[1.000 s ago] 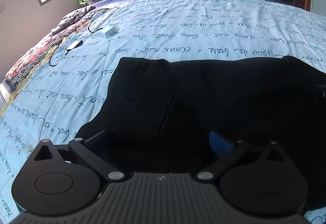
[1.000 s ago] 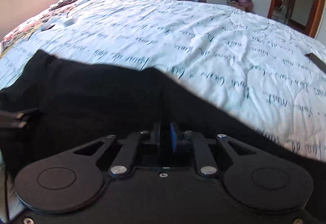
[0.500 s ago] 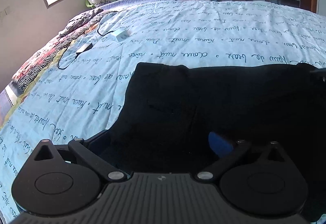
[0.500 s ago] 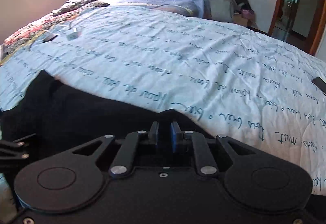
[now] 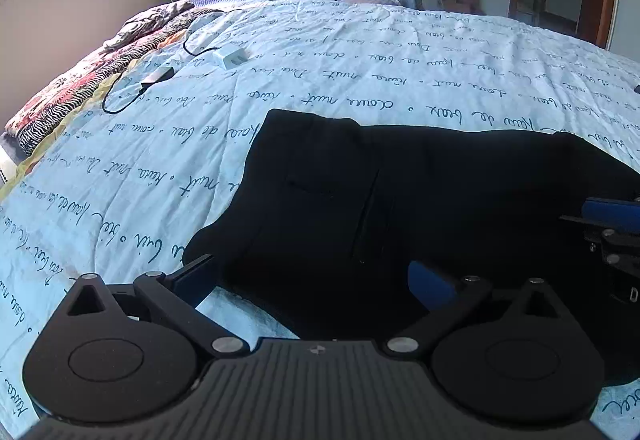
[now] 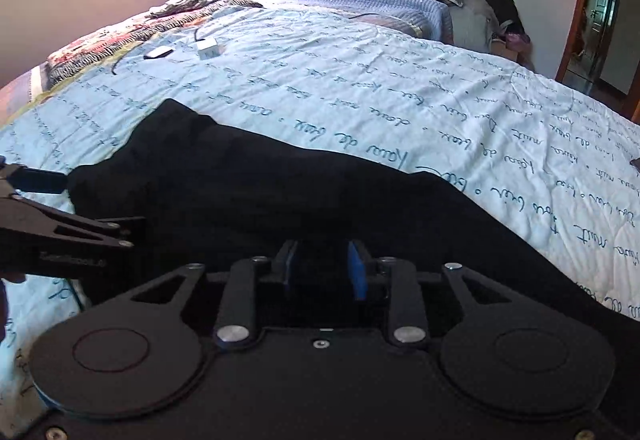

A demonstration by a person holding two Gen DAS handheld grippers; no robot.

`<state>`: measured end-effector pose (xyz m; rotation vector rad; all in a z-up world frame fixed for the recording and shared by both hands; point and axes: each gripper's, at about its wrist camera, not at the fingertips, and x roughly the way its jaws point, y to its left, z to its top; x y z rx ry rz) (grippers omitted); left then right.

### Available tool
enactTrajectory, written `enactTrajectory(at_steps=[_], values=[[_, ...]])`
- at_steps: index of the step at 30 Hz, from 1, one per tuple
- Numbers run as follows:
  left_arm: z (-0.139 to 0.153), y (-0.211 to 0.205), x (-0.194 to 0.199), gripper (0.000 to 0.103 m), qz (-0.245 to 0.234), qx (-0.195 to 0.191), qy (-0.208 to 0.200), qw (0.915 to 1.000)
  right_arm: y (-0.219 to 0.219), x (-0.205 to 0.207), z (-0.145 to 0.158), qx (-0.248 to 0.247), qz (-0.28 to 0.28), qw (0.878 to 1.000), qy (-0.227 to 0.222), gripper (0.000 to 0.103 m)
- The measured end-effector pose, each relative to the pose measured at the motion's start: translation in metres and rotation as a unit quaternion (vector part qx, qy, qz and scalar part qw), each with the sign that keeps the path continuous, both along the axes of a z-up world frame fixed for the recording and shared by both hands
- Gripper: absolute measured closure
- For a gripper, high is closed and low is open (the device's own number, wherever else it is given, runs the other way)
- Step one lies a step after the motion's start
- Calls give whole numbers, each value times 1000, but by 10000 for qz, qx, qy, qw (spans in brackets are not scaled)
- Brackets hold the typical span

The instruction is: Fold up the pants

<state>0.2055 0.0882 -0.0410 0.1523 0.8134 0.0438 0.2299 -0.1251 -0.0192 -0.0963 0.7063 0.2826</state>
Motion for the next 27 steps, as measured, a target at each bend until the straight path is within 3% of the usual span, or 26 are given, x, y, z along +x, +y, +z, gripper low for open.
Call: enactTrajectory(at_steps=[4, 8, 14, 20, 22, 24, 25, 27], values=[[1, 7, -4, 2, 32, -78, 24, 10000, 17, -6, -12, -274, 212, 9993, 120, 59], [5, 20, -13, 2, 106, -121, -34, 9999, 26, -11, -12, -518, 154, 9985, 50, 59], [25, 76, -40, 1, 562, -126, -213, 9981, 55, -33, 13, -847, 562, 9924, -696, 59], [69, 158, -67, 3, 1569, 2, -694, 9852, 92, -50, 13, -1034, 1200, 9823, -1004, 59], [80, 163, -63, 1, 1505, -26, -804, 9853, 106, -51, 8, -1108, 1365, 9787, -1058, 59], [80, 159, -50, 1, 1158, -366, -598, 9908, 126, -53, -1, -1390, 1481, 9727, -1125, 59], [75, 157, -41, 1, 977, -744, -386, 9917, 134, -55, -6, -1575, 1549, 9681, -1184, 59], [61, 152, -27, 1, 721, -1508, -63, 9859, 148, -63, -13, -1988, 1704, 9556, -1353, 59]])
